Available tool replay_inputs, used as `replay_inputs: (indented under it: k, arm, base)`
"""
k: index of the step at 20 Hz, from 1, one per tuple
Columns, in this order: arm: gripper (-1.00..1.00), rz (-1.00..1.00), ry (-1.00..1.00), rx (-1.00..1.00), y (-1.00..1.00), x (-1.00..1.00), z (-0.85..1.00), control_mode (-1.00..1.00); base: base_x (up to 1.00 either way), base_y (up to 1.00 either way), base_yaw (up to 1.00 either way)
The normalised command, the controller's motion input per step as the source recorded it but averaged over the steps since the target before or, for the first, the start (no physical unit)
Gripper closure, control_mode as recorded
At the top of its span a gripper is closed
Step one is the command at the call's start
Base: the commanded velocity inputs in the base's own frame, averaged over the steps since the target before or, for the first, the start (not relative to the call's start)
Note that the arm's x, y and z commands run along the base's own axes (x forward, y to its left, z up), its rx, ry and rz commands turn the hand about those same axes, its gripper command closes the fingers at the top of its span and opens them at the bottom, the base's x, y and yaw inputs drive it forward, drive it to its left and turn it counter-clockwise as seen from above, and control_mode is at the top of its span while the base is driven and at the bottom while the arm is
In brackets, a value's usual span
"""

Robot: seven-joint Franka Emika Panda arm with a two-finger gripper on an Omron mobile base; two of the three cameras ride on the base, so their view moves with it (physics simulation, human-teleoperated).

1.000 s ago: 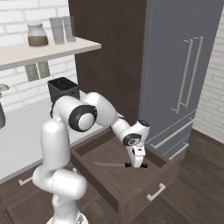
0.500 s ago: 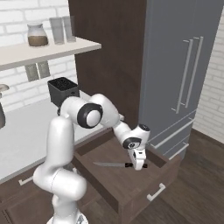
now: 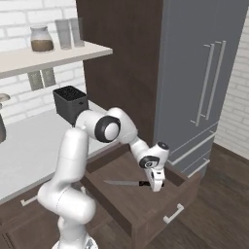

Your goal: Pick up the knife from the drawer and place it on the cutting board. Then place the meat from the plate to the cutting board.

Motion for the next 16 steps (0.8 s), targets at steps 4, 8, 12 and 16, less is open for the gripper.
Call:
replay_inputs:
  k: [4, 8, 12, 16]
  arm:
    - [-1.00, 0.00, -0.01, 0.00, -0.04, 0.13, -0.36, -1.00]
    - [1.00, 0.00, 0.00, 0.00, 0.00, 0.05, -0.44, -1.00]
    - [1.00, 0.00, 0.00, 0.00, 0.00, 0.00, -0.49, -1.00]
    - [1.00, 0.00, 0.01, 0.00, -0.02, 0.00, -0.42, -1.00]
  base:
    - [0.00, 0.00, 0.00]
    - [0.00, 0.00, 0.00]
    - [0.00, 0.00, 0.00]
    - [0.00, 0.00, 0.00]
